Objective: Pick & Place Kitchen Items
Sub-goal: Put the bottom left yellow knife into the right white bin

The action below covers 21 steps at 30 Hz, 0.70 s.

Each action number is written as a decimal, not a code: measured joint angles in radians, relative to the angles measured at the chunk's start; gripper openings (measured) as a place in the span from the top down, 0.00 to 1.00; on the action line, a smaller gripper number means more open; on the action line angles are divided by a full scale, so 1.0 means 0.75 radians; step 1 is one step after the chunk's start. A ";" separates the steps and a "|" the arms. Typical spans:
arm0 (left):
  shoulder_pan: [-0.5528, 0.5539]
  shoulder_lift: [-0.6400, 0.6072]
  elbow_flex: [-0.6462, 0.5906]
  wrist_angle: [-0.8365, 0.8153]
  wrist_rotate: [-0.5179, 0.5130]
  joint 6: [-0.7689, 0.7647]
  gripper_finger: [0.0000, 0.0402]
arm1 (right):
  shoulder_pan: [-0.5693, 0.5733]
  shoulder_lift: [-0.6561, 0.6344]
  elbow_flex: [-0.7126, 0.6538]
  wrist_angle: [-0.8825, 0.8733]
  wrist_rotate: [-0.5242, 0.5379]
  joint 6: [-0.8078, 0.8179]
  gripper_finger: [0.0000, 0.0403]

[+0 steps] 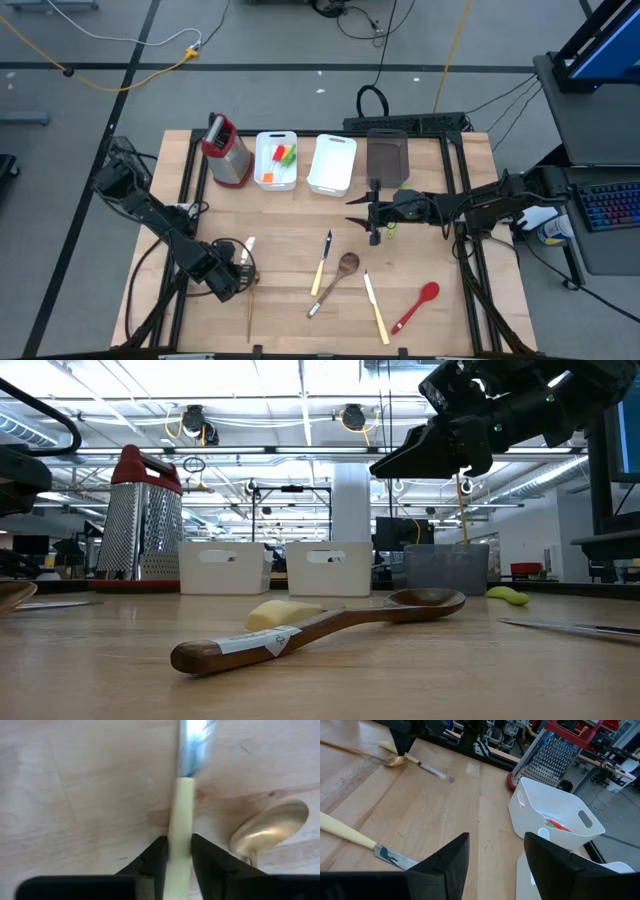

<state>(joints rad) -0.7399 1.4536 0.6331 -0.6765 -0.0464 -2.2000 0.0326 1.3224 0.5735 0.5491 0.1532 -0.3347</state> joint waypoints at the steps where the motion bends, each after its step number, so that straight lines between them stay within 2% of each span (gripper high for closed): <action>1: 0.000 0.000 0.001 -0.007 -0.001 0.000 0.82 | 0.000 0.000 0.000 -0.001 0.000 0.000 0.55; 4: -0.001 -0.002 0.002 -0.010 -0.033 -0.001 0.91 | 0.000 0.000 0.000 0.000 -0.001 -0.011 0.55; 11: 0.023 0.001 0.009 -0.035 -0.126 0.033 0.91 | 0.000 0.000 0.000 0.000 -0.001 -0.029 0.55; 17: 0.092 -0.003 0.059 -0.163 -0.397 0.170 0.93 | 0.000 0.000 0.000 0.000 -0.001 -0.029 0.55; 21: 0.188 -0.049 0.098 -0.262 -0.466 0.333 0.98 | 0.000 0.000 0.000 0.000 -0.001 -0.028 0.55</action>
<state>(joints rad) -0.5987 1.4165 0.7065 -0.8730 -0.3956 -1.9499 0.0326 1.3225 0.5735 0.5488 0.1524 -0.3554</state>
